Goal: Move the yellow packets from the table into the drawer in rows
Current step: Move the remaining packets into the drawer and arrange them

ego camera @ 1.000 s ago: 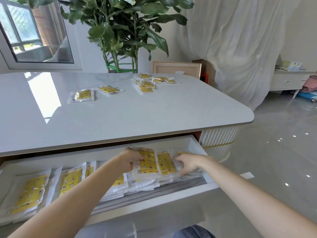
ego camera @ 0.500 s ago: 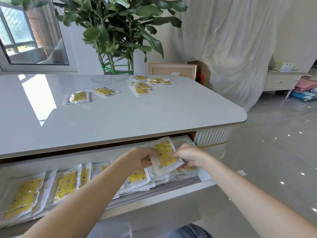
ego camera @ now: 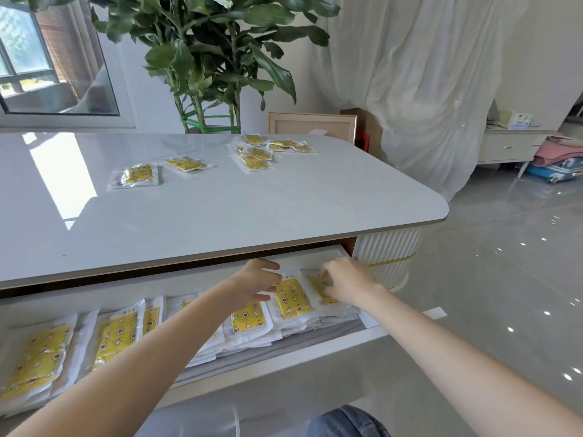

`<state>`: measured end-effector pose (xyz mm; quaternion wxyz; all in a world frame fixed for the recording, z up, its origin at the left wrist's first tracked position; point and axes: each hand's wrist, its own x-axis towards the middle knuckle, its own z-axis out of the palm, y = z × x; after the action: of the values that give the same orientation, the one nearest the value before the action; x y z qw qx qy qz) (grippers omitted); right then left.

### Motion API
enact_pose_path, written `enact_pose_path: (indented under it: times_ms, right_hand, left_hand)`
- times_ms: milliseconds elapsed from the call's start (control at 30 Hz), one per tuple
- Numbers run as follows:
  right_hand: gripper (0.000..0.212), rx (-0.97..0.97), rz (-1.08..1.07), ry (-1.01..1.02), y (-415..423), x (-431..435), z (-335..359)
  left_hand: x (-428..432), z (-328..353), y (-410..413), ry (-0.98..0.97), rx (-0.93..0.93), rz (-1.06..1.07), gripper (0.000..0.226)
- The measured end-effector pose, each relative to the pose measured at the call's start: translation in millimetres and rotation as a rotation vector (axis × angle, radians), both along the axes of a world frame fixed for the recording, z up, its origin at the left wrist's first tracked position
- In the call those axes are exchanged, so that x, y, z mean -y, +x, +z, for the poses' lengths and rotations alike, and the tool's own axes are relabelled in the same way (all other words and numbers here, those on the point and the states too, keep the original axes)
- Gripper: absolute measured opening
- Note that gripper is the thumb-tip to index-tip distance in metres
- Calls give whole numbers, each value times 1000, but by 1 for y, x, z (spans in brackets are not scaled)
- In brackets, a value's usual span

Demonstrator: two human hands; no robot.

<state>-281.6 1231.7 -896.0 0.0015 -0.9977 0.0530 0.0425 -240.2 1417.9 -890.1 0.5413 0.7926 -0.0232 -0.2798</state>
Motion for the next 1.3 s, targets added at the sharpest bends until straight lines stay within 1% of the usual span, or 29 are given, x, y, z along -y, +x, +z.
enact_pose_path:
  times_ms: [33,67,100,133,200,300,433,500,600,667,767,833,900,1000,1133,1233,1300]
  right_hand:
    - [45,-81,38,143,0,-2,-3]
    - [55,-168,58,244,-1,-4,-5]
    - [62,-242,76,265,-1,-7,-7]
    - [66,-288,91,227,-2,-8,-9]
    - [64,-316,97,141,-1,-8,-12]
    - [60,-309,67,133,0,-6,-12]
    - [58,-260,30,158,-4,-10,-5]
    - [53,-192,22,210,-9,-13,5]
    - [32,-35,30,341,-19,-17,27]
    - [22,66,53,438,-26,-24,47]
    - [17,225,68,550,-32,-39,74]
    - [17,330,76,600,-28,-50,86]
    - [17,384,82,625,-20,-61,92]
    - [20,399,91,663,0,-81,94]
    - [22,355,100,730,37,-109,86]
    - [26,304,106,733,71,-129,80]
    - [32,269,115,725,95,-141,74]
  left_hand:
    - [-3,-1,1,11,6,-6,38]
    - [-6,0,1,20,9,-9,38]
    - [-9,0,1,28,13,-8,38]
    - [-12,1,1,37,18,-4,37]
    - [-17,3,-1,59,30,5,36]
    - [-24,6,-3,85,52,0,35]
    - [-33,15,-10,115,108,-49,36]
    - [-39,22,-14,147,152,-86,36]
    - [-51,35,-21,209,218,-154,37]
    - [-61,45,-26,210,252,-181,34]
    - [-79,62,-31,174,309,-172,22]
    - [-91,75,-30,154,352,-133,20]
    - [-104,86,-26,135,390,-75,20]
    - [-123,99,-12,120,448,17,23]
    - [-151,97,22,188,541,176,25]
    - [-171,85,54,356,632,283,31]
    - [-183,71,77,503,672,290,40]
